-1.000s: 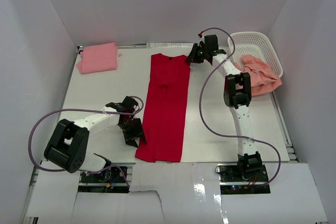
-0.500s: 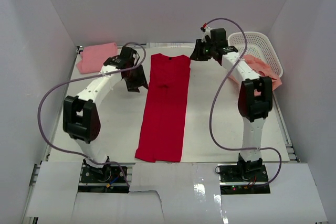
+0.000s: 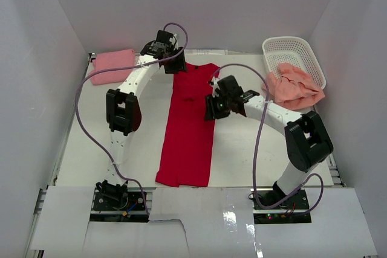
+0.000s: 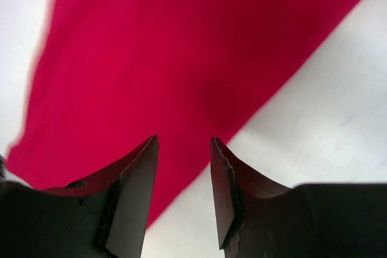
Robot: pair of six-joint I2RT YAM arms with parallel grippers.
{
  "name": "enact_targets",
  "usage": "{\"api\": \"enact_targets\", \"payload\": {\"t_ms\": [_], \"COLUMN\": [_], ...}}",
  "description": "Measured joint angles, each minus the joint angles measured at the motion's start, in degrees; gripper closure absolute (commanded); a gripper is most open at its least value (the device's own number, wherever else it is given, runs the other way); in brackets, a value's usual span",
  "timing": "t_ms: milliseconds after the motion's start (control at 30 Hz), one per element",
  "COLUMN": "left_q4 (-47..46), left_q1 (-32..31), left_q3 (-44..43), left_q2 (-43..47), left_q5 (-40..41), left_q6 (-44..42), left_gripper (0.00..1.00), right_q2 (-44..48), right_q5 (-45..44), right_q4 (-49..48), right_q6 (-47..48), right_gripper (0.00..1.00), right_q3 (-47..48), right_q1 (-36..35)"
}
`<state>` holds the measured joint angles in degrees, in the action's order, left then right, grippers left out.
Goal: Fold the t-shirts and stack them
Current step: Rotate the tshirt 90 degrees, then grab the bottom of the folded rectangular tshirt with both arms
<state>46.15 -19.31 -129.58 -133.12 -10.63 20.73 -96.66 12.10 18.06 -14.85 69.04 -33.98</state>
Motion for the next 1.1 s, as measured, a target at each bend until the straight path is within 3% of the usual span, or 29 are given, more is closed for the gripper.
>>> {"api": "enact_targets", "payload": {"t_ms": [200, 533, 1100], "left_q4": [-2.84, -7.1, -11.06], "left_q1": [-0.04, -0.74, -0.48], "left_q3": [0.02, 3.65, -1.05], "left_q2": [-5.73, -7.54, -14.23], "left_q5": [-4.04, -8.66, -9.57], "left_q6": [0.09, 0.07, 1.84], "left_gripper": [0.42, 0.42, 0.42], "right_q2": [4.79, 9.66, 13.2], "right_q5": [-1.81, -4.48, -4.98], "right_q4": [0.61, -2.23, -3.04], "right_q6": [-4.61, -9.9, -15.76], "right_gripper": [0.55, 0.55, 0.55], "right_q3": [-13.6, -17.77, -22.01], "right_q1": [-7.32, -14.99, -20.65]}}
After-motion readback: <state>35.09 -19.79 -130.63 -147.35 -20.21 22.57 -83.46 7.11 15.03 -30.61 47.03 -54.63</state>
